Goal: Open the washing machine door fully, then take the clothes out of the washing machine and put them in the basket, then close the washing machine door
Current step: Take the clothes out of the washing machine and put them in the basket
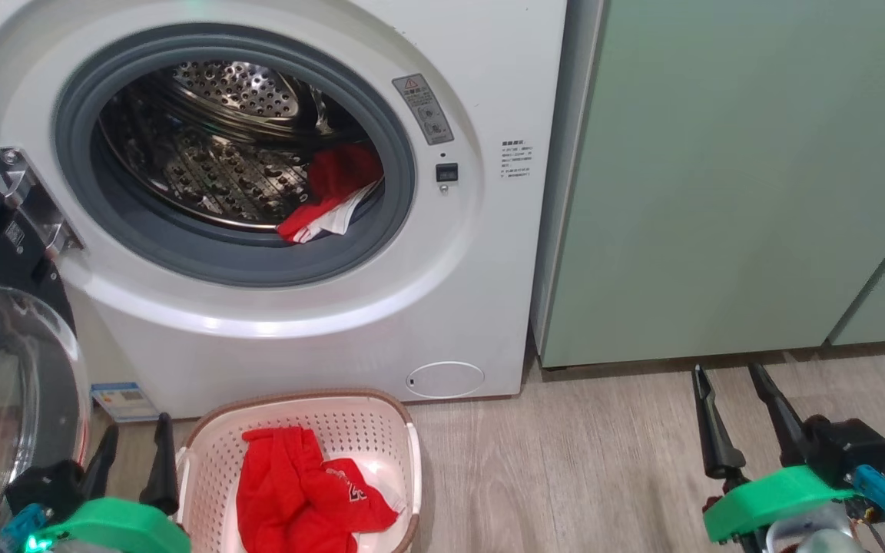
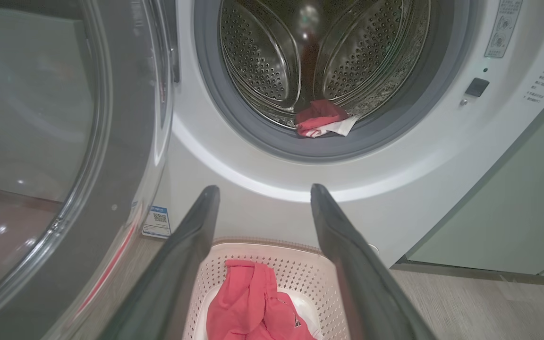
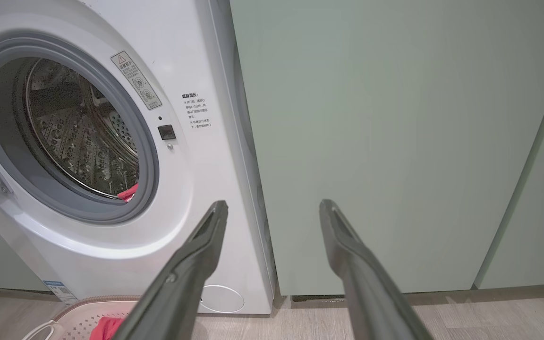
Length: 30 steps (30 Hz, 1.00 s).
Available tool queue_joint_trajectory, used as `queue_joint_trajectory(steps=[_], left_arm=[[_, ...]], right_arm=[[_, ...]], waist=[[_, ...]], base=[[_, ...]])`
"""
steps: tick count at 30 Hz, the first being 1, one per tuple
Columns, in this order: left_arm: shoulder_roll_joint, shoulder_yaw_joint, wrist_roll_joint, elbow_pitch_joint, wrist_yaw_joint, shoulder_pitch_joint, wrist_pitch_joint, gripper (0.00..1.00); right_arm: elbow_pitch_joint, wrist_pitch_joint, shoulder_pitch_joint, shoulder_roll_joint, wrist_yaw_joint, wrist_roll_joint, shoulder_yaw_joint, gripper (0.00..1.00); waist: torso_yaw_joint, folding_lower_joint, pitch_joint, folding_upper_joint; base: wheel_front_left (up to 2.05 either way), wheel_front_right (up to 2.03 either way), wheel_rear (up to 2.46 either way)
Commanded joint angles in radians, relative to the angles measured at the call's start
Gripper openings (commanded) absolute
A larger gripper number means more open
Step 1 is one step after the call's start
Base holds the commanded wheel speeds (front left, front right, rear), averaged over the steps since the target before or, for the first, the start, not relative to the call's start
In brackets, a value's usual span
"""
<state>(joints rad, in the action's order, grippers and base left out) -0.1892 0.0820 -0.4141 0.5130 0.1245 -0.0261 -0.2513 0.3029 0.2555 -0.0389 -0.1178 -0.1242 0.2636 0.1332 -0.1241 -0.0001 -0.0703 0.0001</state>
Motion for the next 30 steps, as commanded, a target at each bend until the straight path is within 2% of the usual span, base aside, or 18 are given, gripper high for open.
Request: queue_joint_trajectory(steps=[1, 16, 21, 30], left_arm=[[-0.020, 0.033, -0.003, -0.033, 0.006, -0.038, -0.010, 1.00], [-0.038, -0.012, -0.035, -0.027, 0.006, -0.043, -0.010, 1.00], [-0.044, -0.073, -0.064, 0.018, 0.006, -0.081, -0.005, 1.00], [-0.066, -0.208, -0.174, 0.138, 0.006, -0.298, 0.218, 1.00]], right_arm=[[-0.036, 0.006, -0.022, 0.002, -0.007, -0.013, 0.017, 1.00], [-0.039, 0.006, -0.029, 0.003, -0.007, -0.019, 0.022, 1.00], [-0.035, 0.006, -0.034, 0.002, -0.007, -0.018, 0.028, 1.00], [-0.027, 0.006, -0.052, -0.004, -0.007, -0.015, 0.043, 1.00]], waist=[[0.000, 0.0001, 0.001, -0.0001], [-0.010, 0.0001, 0.013, -0.0001], [-0.016, 0.0001, 0.027, -0.0001], [-0.058, 0.0001, 0.095, -0.0001]], base=[[0.00, 0.00, 0.00], [0.00, 0.00, 0.00], [0.00, 0.00, 0.00], [0.00, 0.00, 0.00]])
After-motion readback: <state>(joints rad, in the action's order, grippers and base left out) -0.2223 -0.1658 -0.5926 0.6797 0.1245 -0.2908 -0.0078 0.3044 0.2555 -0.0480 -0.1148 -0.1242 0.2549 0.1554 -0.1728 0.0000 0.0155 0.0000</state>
